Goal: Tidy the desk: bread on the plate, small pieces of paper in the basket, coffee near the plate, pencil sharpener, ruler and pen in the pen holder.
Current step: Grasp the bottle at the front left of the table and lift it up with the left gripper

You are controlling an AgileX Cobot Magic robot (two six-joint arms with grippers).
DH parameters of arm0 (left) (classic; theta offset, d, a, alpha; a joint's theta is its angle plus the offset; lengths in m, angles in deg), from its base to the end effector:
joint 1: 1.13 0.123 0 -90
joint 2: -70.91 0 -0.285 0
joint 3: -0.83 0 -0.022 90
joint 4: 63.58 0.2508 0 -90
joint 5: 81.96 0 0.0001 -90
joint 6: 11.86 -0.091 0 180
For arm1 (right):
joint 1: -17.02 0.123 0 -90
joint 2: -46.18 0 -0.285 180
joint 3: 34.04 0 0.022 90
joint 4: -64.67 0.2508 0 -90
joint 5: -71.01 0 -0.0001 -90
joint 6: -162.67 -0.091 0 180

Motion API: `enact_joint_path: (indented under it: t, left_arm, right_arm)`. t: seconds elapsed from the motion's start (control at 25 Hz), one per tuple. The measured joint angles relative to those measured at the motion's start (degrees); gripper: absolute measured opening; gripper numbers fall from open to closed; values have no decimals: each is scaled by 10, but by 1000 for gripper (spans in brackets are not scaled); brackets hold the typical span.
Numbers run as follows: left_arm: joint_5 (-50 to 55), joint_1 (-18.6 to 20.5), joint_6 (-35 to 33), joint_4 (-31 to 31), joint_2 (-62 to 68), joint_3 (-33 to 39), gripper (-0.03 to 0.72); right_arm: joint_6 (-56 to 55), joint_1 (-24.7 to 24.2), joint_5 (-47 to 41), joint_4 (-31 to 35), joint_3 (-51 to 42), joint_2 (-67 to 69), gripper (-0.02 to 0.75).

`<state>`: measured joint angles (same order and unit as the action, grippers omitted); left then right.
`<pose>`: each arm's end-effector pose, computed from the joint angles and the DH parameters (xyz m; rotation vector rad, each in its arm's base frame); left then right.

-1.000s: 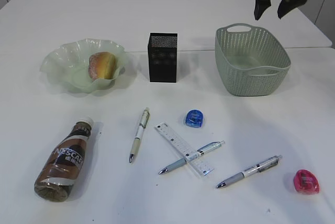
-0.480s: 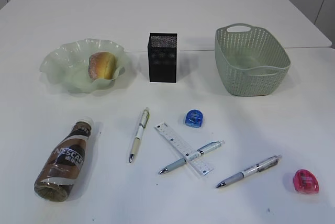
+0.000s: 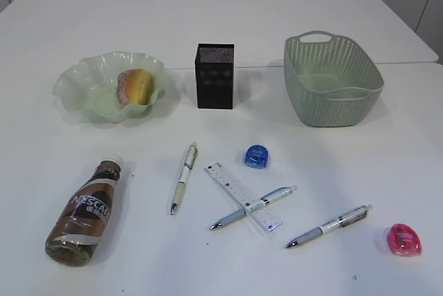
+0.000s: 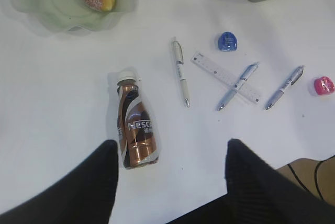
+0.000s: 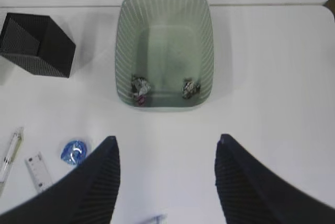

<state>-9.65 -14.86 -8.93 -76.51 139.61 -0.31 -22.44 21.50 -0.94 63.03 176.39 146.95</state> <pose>0.1679 -0.0610 0.4370 0.2429 2.4399 -0.4222 0.3368 0.0239 0.4361 0.0142 2.4831 0.0335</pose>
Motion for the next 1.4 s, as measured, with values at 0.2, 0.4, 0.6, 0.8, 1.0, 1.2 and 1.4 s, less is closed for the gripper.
enact_joint_path:
  t: [0.2,0.4,0.6,0.8,1.0,1.2,1.4]
  left_arm:
    - [0,0,4,0,0,0,483]
    - [0,0,14,0,4,0,496]
    - [0,0,22,0,45,0,538]
    - [0,0,24,-4,113,0,614]
    - [-4,0,24,-5,198,0,620]
    - [-13,0,24,-5,284,0,620]
    - [-17,0,24,6,355,0,620]
  right_arm:
    - [0,0,-1,4,-104,-79,458]
    - [0,0,-1,4,-195,-139,458]
    - [0,0,-1,4,-278,-195,458]
    - [-1,0,-1,4,-299,-206,458]
    - [-1,0,-1,4,-299,-206,458]
    - [-1,0,-1,4,-299,-206,458]
    - [-1,0,-1,4,-299,-206,458]
